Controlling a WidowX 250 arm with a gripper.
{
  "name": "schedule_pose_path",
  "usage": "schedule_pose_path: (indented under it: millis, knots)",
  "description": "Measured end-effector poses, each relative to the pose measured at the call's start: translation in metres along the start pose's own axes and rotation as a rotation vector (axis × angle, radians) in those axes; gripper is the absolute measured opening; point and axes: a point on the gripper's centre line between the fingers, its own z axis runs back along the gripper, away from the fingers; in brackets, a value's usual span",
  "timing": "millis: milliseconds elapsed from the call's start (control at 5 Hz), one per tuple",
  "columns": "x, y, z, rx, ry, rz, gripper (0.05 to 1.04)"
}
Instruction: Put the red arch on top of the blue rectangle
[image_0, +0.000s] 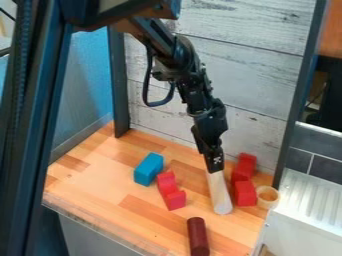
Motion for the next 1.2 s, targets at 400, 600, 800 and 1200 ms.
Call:
schedule_pose_path:
  millis: [400, 600, 800, 1200]
  knots:
    - [0.015, -0.010, 0.000, 0.043, -0.066, -0.207, 1.001]
    - [0.021, -0.012, -0.001, 0.056, -0.061, -0.266, 1.001]
    - [0.032, -0.015, -0.003, 0.075, -0.058, -0.349, 1.001]
    - [0.049, -0.020, -0.017, 0.088, -0.017, -0.481, 1.001]
